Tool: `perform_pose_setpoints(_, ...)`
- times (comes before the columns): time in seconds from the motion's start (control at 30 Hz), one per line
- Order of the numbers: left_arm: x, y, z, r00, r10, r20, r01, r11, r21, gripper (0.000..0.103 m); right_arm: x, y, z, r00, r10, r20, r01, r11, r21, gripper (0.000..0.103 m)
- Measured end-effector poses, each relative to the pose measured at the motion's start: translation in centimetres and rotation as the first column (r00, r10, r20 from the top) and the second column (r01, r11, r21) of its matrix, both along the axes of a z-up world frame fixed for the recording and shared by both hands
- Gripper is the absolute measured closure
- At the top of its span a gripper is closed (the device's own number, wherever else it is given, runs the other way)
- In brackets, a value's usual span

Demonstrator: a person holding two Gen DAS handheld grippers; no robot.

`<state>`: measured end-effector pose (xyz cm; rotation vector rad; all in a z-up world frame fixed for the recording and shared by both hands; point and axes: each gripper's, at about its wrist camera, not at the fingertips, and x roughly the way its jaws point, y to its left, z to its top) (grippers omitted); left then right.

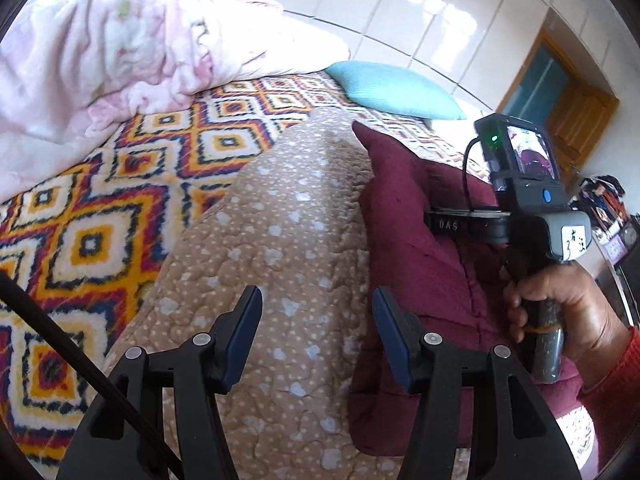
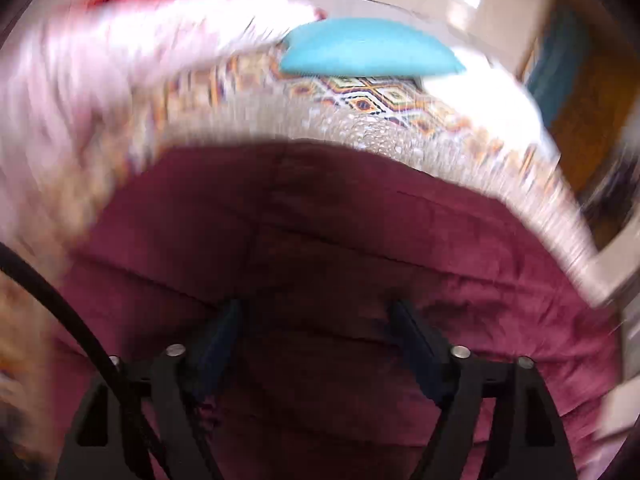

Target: Fold large clothes

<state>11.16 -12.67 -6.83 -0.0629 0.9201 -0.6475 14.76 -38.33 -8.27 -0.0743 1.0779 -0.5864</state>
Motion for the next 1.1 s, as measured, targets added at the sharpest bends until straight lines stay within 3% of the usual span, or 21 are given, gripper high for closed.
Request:
perform_pose_setpoints(0.1, 0.5, 0.4, -0.2, 1.0, 0.018, -0.01, -0.018, 1.0, 0.003, 0.047, -1.0, 0.2, 2.0, 0.997, -0.012, 0.073, 0.008, 0.998, 0.056, 0.034)
perform_pose_setpoints(0.17, 0.7, 0.7, -0.1, 0.999, 0.026, -0.018, -0.026, 1.0, -0.01, 0.047, -3.4, 1.0, 4.0, 0.981, -0.009, 0.195, -0.012, 0.994, 0.106, 0.035)
perform_pose_setpoints(0.3, 1.2, 1.4, -0.2, 0.998, 0.045, -0.041, -0.046, 0.998, -0.031, 0.046, -9.4, 5.3, 5.5, 0.947, 0.047, 0.317, -0.098, 0.984, 0.147, 0.035)
perform_pose_setpoints(0.4, 1.3, 1.6, -0.3, 0.997, 0.037, -0.075, -0.042, 0.997, -0.066, 0.046, -12.0, 7.8, 4.1, 0.945, 0.081, 0.318, -0.153, 0.966, 0.207, 0.037)
perform_pose_setpoints(0.43, 1.3, 1.6, -0.2, 0.996, 0.034, -0.077, -0.039, 0.996, -0.074, 0.046, -12.9, 8.4, 3.2, 0.948, 0.085, 0.307, -0.162, 0.958, 0.237, 0.042)
perform_pose_setpoints(0.5, 0.8, 1.6, 0.1, 0.998, 0.03, -0.063, -0.035, 0.996, -0.079, 0.046, -14.7, 8.9, 1.7, 0.948, 0.096, 0.302, -0.19, 0.935, 0.3, 0.048)
perform_pose_setpoints(0.57, -0.1, 1.1, 0.6, 0.999, -0.003, -0.032, 0.0, 0.996, -0.09, 0.043, -17.0, 8.7, 1.1, 0.945, 0.096, 0.314, -0.194, 0.935, 0.298, 0.05)
perform_pose_setpoints(0.67, -1.5, -0.5, 0.9, 0.995, -0.094, -0.017, 0.092, 0.991, -0.1, 0.039, -20.6, 6.2, 0.8, 0.954, 0.042, 0.296, -0.116, 0.965, 0.236, 0.05)
perform_pose_setpoints(0.8, -2.4, -2.8, -0.3, 0.992, -0.125, -0.016, 0.125, 0.992, -0.004, 0.039, -26.8, 0.7, 1.3, 0.948, -0.129, 0.29, 0.062, 0.971, 0.231, 0.05)
perform_pose_setpoints(0.9, -2.3, -2.9, -0.7, 0.993, -0.111, -0.026, 0.111, 0.994, -0.002, 0.039, -32.6, -4.2, 1.6, 0.903, -0.324, 0.282, 0.263, 0.936, 0.235, 0.038)
perform_pose_setpoints(0.97, -2.3, -2.6, -0.7, 0.993, -0.109, -0.032, 0.109, 0.994, -0.019, 0.037, -37.5, -7.8, 1.8, 0.836, -0.467, 0.289, 0.385, 0.873, 0.299, 0.038)
perform_pose_setpoints(1.07, -2.4, -2.8, -0.9, 0.992, -0.121, -0.015, 0.121, 0.993, -0.008, 0.033, -43.5, -11.4, 2.3, 0.738, -0.593, 0.323, 0.458, 0.791, 0.406, 0.035)
perform_pose_setpoints(1.1, -2.5, -3.0, -0.9, 0.991, -0.133, -0.015, 0.133, 0.991, -0.008, 0.033, -44.8, -12.2, 2.5, 0.722, -0.611, 0.324, 0.466, 0.776, 0.426, 0.025)
